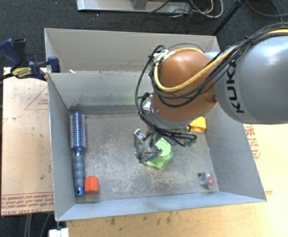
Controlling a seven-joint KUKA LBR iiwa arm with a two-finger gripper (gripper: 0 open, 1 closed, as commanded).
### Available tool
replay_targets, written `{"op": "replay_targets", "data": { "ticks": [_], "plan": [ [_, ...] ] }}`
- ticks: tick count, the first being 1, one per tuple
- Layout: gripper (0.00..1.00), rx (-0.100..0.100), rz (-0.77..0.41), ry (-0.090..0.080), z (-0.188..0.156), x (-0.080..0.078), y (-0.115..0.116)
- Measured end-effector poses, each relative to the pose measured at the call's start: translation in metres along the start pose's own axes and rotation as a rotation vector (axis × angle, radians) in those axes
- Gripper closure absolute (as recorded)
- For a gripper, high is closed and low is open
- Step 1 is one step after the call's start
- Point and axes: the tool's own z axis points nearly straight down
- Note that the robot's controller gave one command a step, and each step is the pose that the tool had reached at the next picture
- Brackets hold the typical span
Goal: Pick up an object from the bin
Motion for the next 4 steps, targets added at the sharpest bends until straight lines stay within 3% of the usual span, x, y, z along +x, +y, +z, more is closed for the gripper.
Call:
{"op": "replay_targets", "data": {
  "ticks": [1, 2, 3, 4],
  "plan": [
    [0.0, -0.005, 0.001, 0.007, 0.005, 0.001, 0.001],
    [0.0, -0.007, 0.129, 0.016, 0.079, 0.06, -0.023],
    [1.0, -0.005, 0.127, 0.009, 0.076, 0.057, -0.022],
    [0.0, -0.006, 0.127, 0.01, 0.077, 0.057, -0.022]
  ]
}}
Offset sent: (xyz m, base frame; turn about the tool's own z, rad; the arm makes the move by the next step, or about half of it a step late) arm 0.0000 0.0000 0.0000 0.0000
